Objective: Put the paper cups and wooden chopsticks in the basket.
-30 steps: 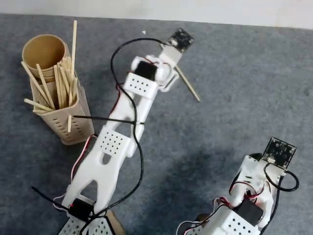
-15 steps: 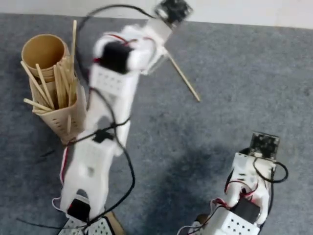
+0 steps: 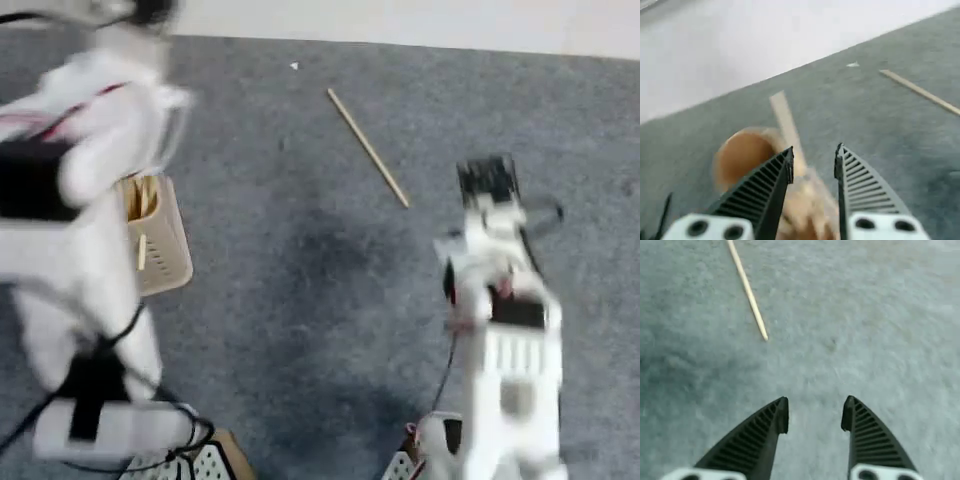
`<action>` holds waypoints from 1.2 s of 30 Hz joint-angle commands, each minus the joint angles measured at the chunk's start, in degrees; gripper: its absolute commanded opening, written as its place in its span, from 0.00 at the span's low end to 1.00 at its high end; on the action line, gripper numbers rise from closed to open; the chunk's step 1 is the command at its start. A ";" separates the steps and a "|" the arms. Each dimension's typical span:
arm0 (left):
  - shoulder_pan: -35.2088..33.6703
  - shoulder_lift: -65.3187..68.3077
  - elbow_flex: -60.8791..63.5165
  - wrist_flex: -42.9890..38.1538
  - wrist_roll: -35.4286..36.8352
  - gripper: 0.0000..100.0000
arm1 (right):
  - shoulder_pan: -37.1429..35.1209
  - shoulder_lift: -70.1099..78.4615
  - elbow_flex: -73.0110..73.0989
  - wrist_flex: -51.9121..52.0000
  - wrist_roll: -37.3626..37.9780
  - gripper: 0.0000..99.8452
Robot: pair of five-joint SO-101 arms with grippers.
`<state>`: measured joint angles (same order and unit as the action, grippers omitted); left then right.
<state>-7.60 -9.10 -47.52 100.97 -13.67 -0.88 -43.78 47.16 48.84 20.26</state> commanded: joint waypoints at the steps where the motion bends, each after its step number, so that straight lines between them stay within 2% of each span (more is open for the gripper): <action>1: -8.66 -10.24 7.78 -0.09 -0.44 0.15 | -4.44 26.51 -22.37 0.04 0.53 0.19; 5: -15.43 -16.75 17.10 -0.09 -2.64 0.15 | -8.31 38.11 -31.69 0.04 0.44 0.19; 9: -20.44 -21.41 25.54 -2.20 -2.64 0.15 | -11.03 44.09 -32.92 -0.40 0.88 0.19; 13: -26.59 -26.33 36.88 -6.68 -2.64 0.15 | -12.70 48.40 -33.10 -2.95 4.66 0.19; 18: -35.30 -34.51 57.80 -18.11 -2.73 0.16 | -12.79 53.41 -33.19 -9.80 5.10 0.19; 21: -39.16 -40.75 72.66 -26.90 -2.99 0.20 | -12.79 56.40 -33.19 -14.73 4.92 0.19; 23: -41.71 -45.58 82.15 -32.26 -6.68 0.21 | -12.79 58.68 -33.27 -18.07 4.84 0.19; 25: -43.21 -50.59 91.12 -36.48 -9.41 0.22 | -12.79 60.88 -33.27 -20.53 4.84 0.19; 30: -45.14 -63.60 108.18 -42.37 -9.93 0.22 | -12.53 65.63 -34.59 -21.93 5.01 0.19; 32: -45.14 -68.88 112.48 -42.64 -9.93 0.22 | -12.18 67.12 -36.00 -19.47 5.01 0.13; 34: -45.05 -74.07 115.91 -42.55 -9.93 0.22 | -11.38 68.18 -37.76 -16.66 5.10 0.03; 35: -45.05 -76.62 117.49 -42.55 -9.93 0.22 | -11.21 68.26 -38.64 -15.25 5.01 0.00; 36: -45.05 -79.08 118.90 -42.55 -9.93 0.22 | -10.86 68.26 -39.34 -13.76 5.01 0.01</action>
<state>-52.09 -81.45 68.44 59.74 -23.16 -13.10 24.44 11.74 30.64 24.92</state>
